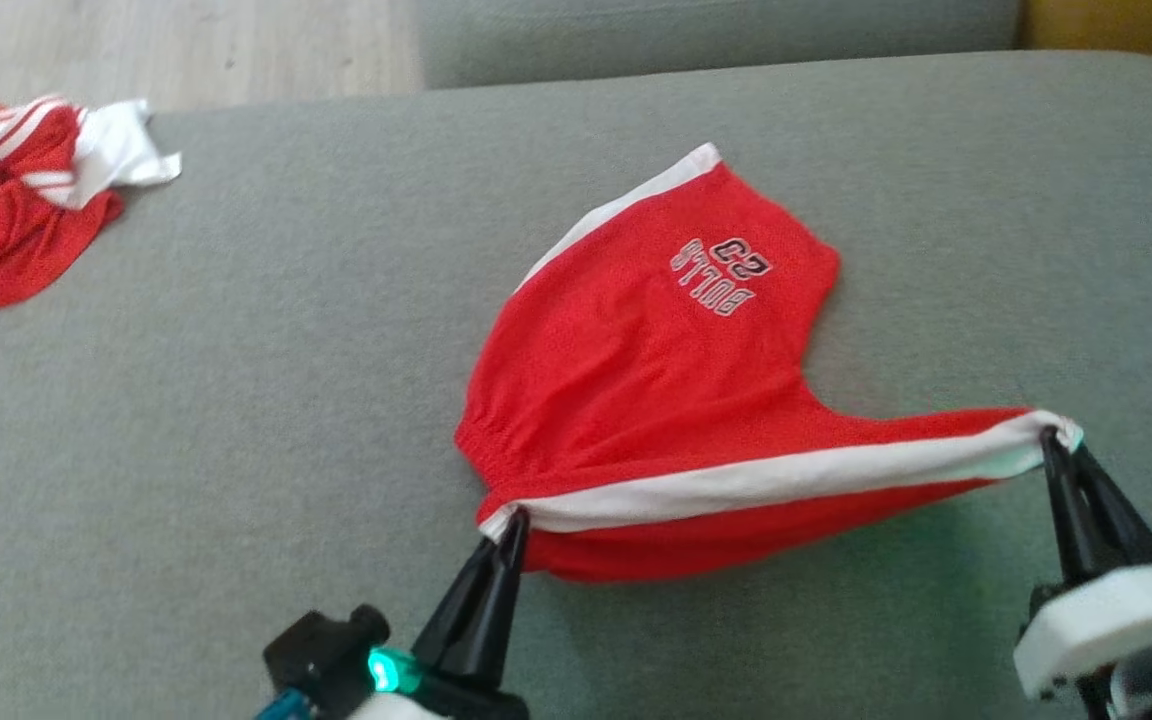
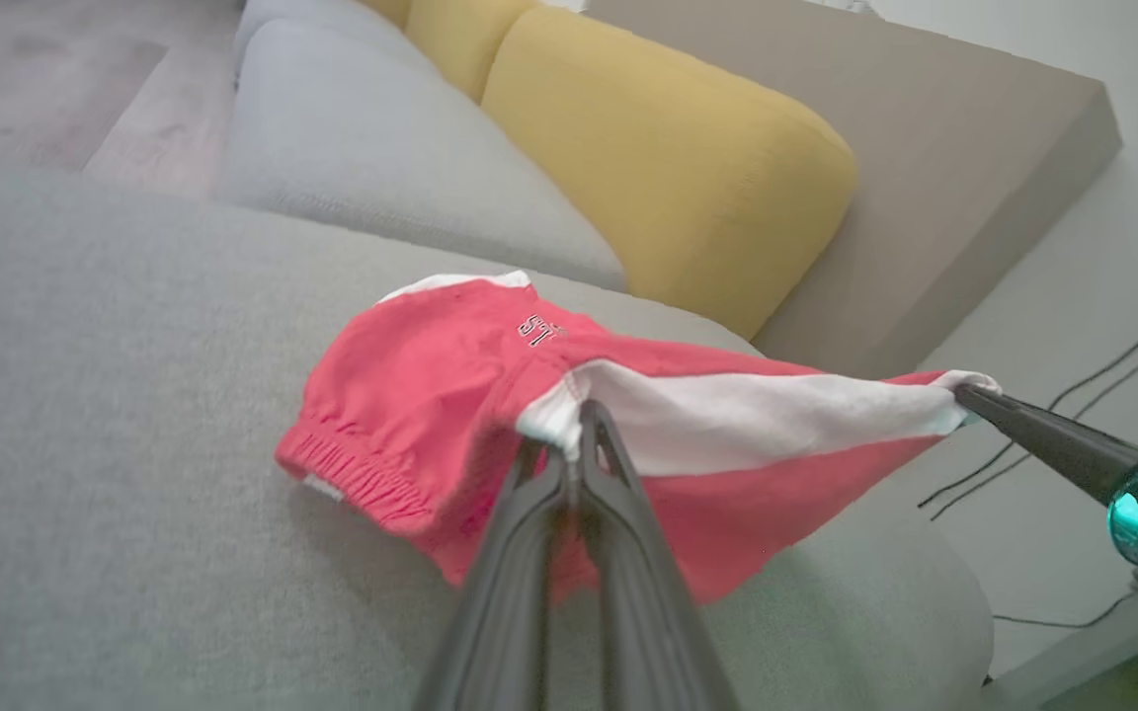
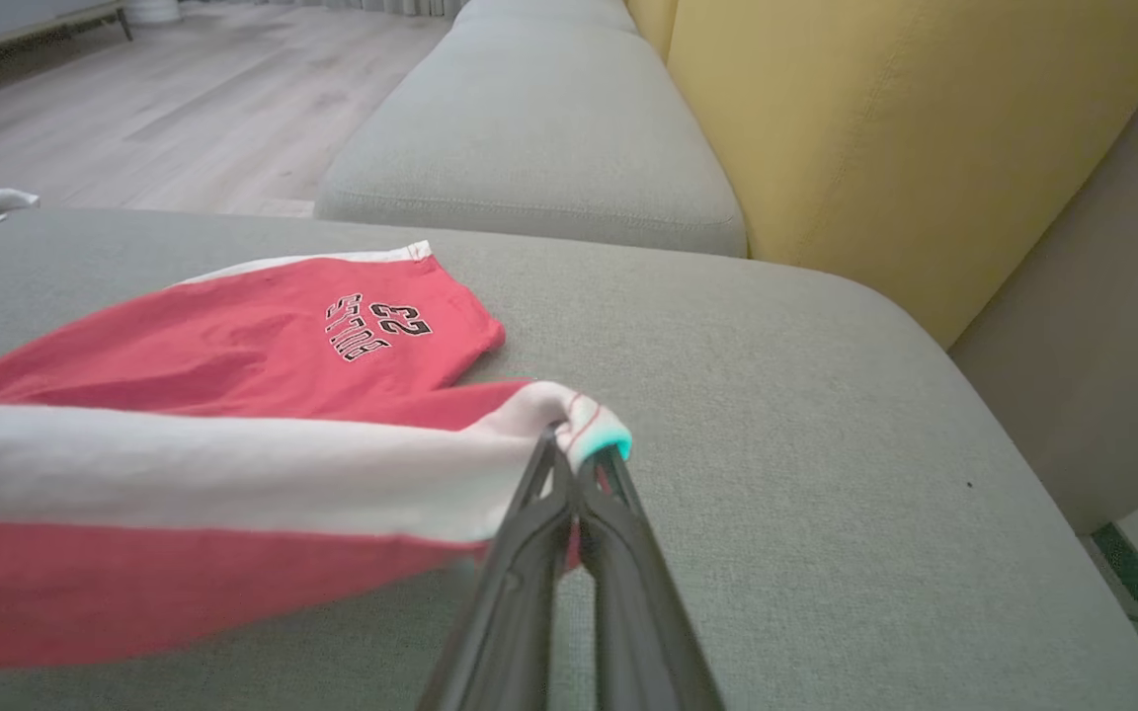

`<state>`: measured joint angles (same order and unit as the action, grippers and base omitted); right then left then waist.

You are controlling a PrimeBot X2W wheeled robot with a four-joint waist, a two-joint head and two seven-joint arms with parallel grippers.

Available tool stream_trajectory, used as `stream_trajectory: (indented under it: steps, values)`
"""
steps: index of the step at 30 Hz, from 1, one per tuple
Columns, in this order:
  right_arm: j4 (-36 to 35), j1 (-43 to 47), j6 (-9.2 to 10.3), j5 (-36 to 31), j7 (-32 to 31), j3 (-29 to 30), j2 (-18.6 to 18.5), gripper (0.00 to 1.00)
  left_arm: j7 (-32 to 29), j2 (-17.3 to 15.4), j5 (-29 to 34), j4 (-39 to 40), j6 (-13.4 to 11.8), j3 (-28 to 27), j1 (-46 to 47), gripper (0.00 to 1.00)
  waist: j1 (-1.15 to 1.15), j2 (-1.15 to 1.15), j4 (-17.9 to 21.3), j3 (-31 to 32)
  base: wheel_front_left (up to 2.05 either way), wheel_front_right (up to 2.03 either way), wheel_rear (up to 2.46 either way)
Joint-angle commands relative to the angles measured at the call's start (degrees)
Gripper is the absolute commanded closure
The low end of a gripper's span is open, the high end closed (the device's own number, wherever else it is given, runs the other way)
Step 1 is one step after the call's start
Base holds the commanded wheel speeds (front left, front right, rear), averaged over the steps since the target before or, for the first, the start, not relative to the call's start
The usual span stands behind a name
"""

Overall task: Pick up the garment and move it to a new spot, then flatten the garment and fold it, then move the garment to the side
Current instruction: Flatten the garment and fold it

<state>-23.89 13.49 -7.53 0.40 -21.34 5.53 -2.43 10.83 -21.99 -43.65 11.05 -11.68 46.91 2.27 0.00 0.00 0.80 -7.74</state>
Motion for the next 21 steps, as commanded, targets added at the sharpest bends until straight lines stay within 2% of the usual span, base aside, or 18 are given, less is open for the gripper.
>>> stream_trajectory:
  steps: [1,7,15,21]
  values:
    - [-1.7,-4.2,0.04,-0.5,-0.5,-1.0,-1.2,1.0,0.3,0.6,-0.6,1.1,-0.2,-1.8,2.9,1.0,0.0,0.0,-1.8,-1.8,0.0,0.0,0.0]
    - [6.0,-18.2,0.04,0.2,-5.6,-1.8,-6.6,1.0,-1.8,6.5,-3.4,-6.1,-0.3,-2.8,8.7,1.0,0.0,0.0,-5.4,-6.7,0.0,0.0,0.0]
    - [24.8,-40.9,0.04,3.4,-11.2,-9.2,-13.4,1.0,-4.0,13.0,-7.7,-16.2,-0.7,-6.7,18.0,1.0,0.0,0.0,-8.9,-12.1,0.0,0.0,0.0]
    - [37.3,-51.7,0.04,6.4,-10.2,-13.5,-14.6,1.0,-3.9,15.9,-8.7,-21.5,-0.1,-7.8,23.3,1.0,0.0,0.0,-11.0,-14.0,0.0,0.0,0.0]
